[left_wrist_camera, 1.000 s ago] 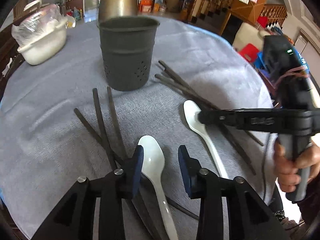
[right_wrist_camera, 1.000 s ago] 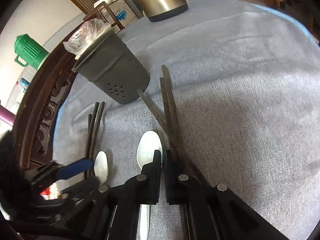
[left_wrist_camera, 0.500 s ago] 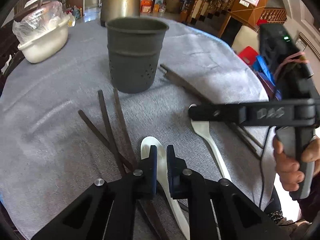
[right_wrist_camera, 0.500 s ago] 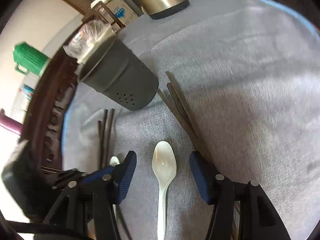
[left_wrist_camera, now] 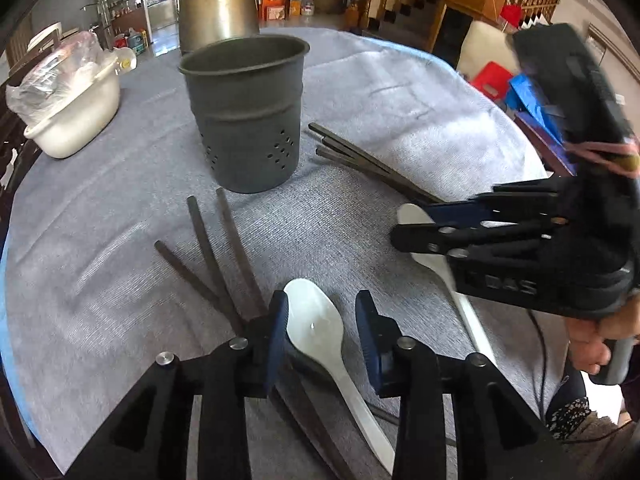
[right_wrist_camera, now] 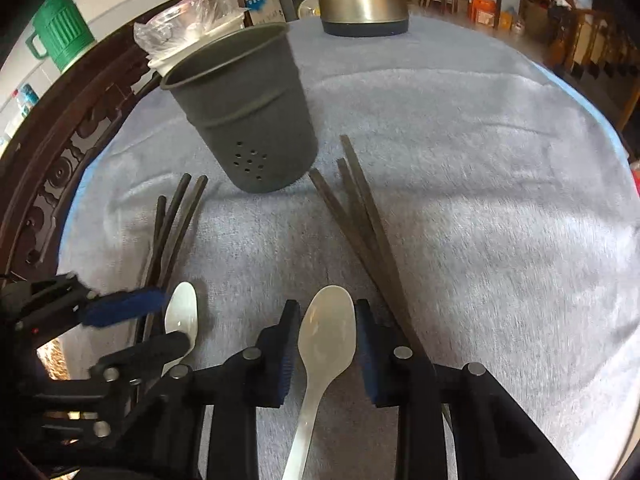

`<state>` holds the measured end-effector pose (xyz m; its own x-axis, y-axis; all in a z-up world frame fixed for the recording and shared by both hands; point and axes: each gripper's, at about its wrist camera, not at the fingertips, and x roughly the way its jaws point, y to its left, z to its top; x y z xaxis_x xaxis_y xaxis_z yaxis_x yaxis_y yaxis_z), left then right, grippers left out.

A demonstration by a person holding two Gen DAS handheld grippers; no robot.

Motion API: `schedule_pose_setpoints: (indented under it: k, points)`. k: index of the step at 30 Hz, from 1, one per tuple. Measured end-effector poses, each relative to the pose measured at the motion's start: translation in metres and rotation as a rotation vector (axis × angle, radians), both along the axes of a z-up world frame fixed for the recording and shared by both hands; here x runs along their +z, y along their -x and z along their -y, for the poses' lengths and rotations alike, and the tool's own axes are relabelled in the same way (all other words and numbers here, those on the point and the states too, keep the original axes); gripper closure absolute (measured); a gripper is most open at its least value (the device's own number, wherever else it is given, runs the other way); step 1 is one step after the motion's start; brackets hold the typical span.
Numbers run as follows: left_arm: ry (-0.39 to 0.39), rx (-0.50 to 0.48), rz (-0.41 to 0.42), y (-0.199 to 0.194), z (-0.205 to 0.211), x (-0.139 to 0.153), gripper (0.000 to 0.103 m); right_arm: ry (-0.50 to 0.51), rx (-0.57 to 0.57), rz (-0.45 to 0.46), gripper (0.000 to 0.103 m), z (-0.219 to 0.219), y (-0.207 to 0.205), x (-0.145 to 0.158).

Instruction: Organize utensils

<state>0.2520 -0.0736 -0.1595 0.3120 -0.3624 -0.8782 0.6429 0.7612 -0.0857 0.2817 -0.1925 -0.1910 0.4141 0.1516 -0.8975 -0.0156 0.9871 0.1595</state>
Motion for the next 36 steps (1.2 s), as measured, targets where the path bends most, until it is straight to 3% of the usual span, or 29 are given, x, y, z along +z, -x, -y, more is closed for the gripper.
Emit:
schedule_pose_setpoints:
  k: [6,8,11,25,28,30,31,32,33,36]
  points:
    - [-0.02,-0.001,-0.017,-0.006,0.007,-0.012,0.072,-0.065,-0.016,-0.008,0.074,0.015,0.011,0.001]
    - [0.001,0.005,-0.031,-0.005,0.004,-0.01,0.086,-0.088,-0.021,-0.005,0.074,0.019,0.013,0.001]
    - [0.013,0.001,-0.022,-0.004,-0.001,-0.007,0.093,-0.11,-0.023,0.002,0.074,0.017,0.011,0.0]
    - [0.083,0.014,0.052,-0.002,-0.01,0.022,0.1,-0.17,-0.028,0.049,0.074,0.019,0.012,0.005]
    - [0.067,0.018,0.029,-0.007,-0.014,0.025,0.1,-0.167,-0.027,0.055,0.074,0.021,0.01,0.009]
    - [0.021,0.016,0.041,-0.006,-0.013,0.023,0.096,-0.166,-0.032,0.052,0.074,0.022,0.01,0.008]
    - [0.004,0.008,0.045,-0.004,-0.01,0.021,0.089,-0.167,-0.035,0.049,0.074,0.023,0.01,0.007]
    - [-0.005,-0.001,0.036,-0.003,-0.009,0.019,0.075,-0.171,-0.038,0.044,0.074,0.023,0.01,0.005]
    - [-0.008,-0.006,0.024,-0.002,-0.008,0.017,0.069,-0.178,-0.04,0.036,0.074,0.023,0.01,0.002]
    - [-0.029,-0.01,0.013,-0.001,-0.006,0.01,0.065,-0.184,-0.041,0.019,0.074,0.022,0.011,-0.004]
